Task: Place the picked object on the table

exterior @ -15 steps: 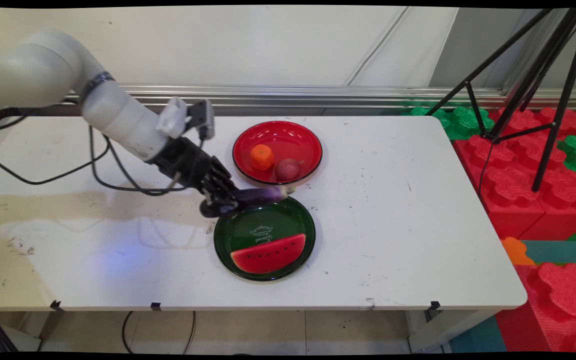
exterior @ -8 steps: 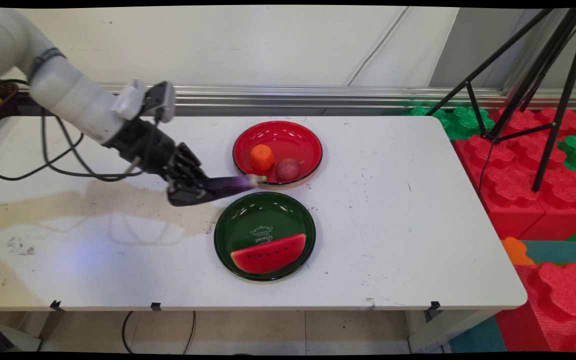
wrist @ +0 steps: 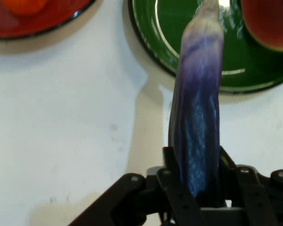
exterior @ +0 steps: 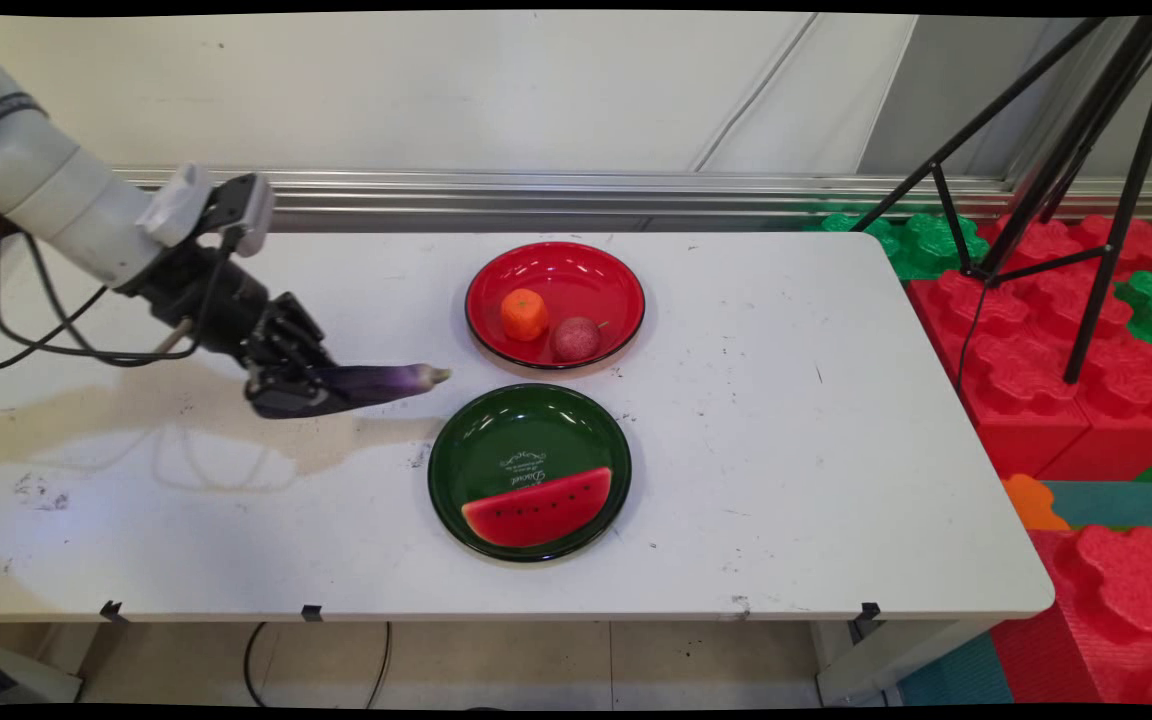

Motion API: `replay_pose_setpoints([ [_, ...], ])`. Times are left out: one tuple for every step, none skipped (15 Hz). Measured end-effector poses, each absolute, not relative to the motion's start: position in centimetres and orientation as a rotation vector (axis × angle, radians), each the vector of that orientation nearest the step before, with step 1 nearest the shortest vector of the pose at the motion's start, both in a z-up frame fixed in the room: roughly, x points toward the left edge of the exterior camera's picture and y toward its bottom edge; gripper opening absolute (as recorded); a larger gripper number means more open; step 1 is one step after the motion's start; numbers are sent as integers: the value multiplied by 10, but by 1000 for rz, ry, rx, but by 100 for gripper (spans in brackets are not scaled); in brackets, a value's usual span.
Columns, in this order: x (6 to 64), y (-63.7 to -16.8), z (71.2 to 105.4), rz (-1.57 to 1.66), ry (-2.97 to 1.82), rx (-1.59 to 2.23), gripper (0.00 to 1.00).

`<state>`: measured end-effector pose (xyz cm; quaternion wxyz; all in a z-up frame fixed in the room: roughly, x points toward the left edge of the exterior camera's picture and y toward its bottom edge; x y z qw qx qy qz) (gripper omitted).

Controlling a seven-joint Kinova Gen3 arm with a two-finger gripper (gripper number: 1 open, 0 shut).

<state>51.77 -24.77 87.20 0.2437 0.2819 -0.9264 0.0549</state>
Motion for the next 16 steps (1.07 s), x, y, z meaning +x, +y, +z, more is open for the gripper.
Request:
replay_pose_setpoints([
  [525, -245, 869, 143, -2538, 788, 0],
  [532, -242, 866, 136, -2545, 810, 0],
  [539, -240, 862, 133, -2549, 835, 0],
  [545, -238, 858, 131, -2553, 853, 0],
  [550, -237, 853, 130, -2558, 871, 0],
  [555, -237, 848, 128, -2562, 883, 0],
  [557, -236, 845, 128, -2564, 892, 0],
  [561, -236, 840, 128, -2568, 906, 0],
  [564, -237, 835, 128, -2569, 916, 0],
  [565, -238, 832, 127, -2571, 921, 0],
  [567, -238, 827, 126, -2571, 928, 0],
  [568, -238, 824, 125, -2571, 933, 0],
  [570, -239, 819, 124, -2572, 939, 0],
  [571, -240, 816, 123, -2571, 944, 0],
  [572, -241, 812, 119, -2571, 947, 0],
  [573, -241, 808, 119, -2569, 949, 100],
])
